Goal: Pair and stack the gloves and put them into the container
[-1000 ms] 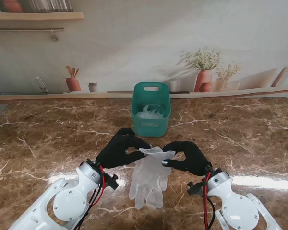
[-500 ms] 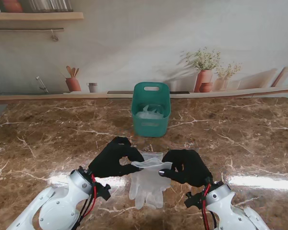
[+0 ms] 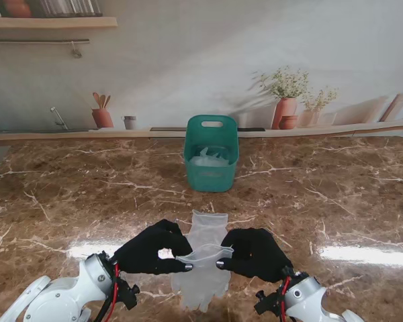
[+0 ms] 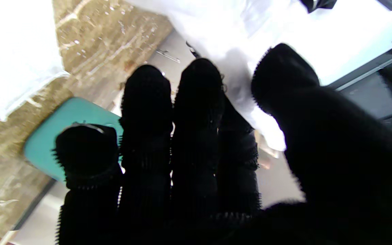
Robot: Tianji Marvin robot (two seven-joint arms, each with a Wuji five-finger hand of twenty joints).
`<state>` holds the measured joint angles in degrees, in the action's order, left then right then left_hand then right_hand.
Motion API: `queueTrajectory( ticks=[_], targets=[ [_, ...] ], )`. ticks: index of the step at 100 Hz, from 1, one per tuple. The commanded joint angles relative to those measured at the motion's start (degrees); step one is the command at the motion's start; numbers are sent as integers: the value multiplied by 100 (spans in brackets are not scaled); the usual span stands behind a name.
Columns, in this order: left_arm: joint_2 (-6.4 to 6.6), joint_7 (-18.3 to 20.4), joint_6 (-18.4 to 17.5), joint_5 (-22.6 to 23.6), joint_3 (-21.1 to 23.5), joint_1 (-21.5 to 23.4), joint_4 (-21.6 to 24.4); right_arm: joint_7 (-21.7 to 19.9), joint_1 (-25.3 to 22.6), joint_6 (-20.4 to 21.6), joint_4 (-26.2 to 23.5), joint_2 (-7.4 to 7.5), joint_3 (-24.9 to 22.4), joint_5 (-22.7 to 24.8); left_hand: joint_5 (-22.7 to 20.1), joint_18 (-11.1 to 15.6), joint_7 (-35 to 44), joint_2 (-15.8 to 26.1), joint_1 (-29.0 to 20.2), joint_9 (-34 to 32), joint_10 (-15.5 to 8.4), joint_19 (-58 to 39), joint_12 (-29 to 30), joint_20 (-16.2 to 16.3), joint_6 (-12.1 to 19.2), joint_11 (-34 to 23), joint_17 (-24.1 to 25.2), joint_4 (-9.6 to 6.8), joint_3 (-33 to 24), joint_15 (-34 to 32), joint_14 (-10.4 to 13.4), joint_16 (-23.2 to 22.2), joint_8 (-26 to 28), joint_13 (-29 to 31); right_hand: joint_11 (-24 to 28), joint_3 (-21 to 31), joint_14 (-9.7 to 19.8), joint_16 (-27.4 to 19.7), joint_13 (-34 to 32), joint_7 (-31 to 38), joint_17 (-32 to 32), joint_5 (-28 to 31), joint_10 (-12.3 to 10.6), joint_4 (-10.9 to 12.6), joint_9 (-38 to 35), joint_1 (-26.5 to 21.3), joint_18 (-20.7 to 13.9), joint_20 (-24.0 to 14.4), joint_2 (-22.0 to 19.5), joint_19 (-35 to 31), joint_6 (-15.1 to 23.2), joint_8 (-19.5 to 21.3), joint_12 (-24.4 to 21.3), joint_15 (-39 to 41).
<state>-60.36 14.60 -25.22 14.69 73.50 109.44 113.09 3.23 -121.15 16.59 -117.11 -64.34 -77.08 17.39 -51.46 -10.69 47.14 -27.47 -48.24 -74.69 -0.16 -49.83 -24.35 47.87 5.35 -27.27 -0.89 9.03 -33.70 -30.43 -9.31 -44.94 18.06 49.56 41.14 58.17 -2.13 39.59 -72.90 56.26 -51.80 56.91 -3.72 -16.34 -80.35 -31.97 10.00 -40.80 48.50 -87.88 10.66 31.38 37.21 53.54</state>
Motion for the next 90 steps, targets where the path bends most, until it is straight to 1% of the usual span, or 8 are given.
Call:
queueTrajectory(
  ticks=[1,21,34,46,55,67,79,90],
  targets=[
    [35,21,174,86,-69,-106,-192,-141,137,-307,160,2,87,-140,48,72,285,210,-53,-367,38,-202,44,-61,17,-31,86,157,31,-201,21,-30,135,186,146,142,176,66,-256,112,-127,36,-3,-200,-306,-82,-74,132,110,-308,-1,-83,-106,129],
    [24,127,775,208,-369,-680,-634,-234,949,-983,847,-36,390,-406,79,99,265,220,-81,-338,68,-204,50,-68,-17,-36,131,132,52,-221,-18,-47,138,136,171,139,151,22,-239,95,-49,8,-6,-174,-294,-120,-67,161,60,-292,-27,-145,-143,104],
    [-41,-51,1134,355,-679,-1133,-1077,-60,1517,-1329,1395,-107,606,-371,93,83,250,221,-90,-292,80,-208,56,-69,-29,-34,156,122,79,-233,-40,-58,101,81,200,150,120,1,-237,91,52,2,6,-156,-290,-157,-50,146,60,-325,-10,-188,-146,89],
    [-136,-391,1441,499,-997,-1503,-1478,100,1974,-1470,1821,-168,786,-334,68,33,253,206,-88,-262,79,-252,72,-47,-8,-42,131,115,110,-255,-58,-66,39,47,232,166,110,-19,-225,94,235,-33,3,-133,-273,-193,-74,125,23,-323,13,-207,-114,49],
    [-211,-609,1638,497,-1222,-1754,-1759,150,2191,-1555,1973,-201,877,-380,84,-4,242,209,-90,-204,108,-282,92,-27,-24,-33,144,117,125,-245,-93,-63,-5,-30,265,169,113,-12,-230,118,280,-31,5,-131,-273,-205,-87,115,46,-317,46,-184,-74,44],
    [-309,-922,1856,552,-1484,-2033,-2090,175,2375,-1697,2089,-226,971,-421,84,-33,224,219,-78,-135,88,-322,114,-2,26,-24,134,121,152,-242,-100,-61,-65,-111,320,206,124,38,-230,154,281,-27,-6,-142,-272,-187,-97,84,95,-342,51,-120,-8,97],
    [-407,-1146,2070,511,-1737,-2322,-2453,370,2508,-1864,2207,-282,1073,-369,113,-70,200,221,-66,47,121,-372,124,35,36,-5,158,120,162,-206,-134,-54,-120,-283,381,268,136,84,-240,183,218,-16,-16,-162,-279,-171,-103,74,150,-345,21,-24,40,165],
    [-523,-1458,2211,471,-1968,-2551,-2780,498,2671,-2111,2336,-322,1170,-262,84,-69,203,189,-65,65,144,-427,107,71,39,-60,160,113,158,-246,-146,-71,-165,-297,401,300,147,98,-239,187,200,-15,-22,-168,-278,-161,-110,74,165,-340,19,20,49,190]
  ],
)
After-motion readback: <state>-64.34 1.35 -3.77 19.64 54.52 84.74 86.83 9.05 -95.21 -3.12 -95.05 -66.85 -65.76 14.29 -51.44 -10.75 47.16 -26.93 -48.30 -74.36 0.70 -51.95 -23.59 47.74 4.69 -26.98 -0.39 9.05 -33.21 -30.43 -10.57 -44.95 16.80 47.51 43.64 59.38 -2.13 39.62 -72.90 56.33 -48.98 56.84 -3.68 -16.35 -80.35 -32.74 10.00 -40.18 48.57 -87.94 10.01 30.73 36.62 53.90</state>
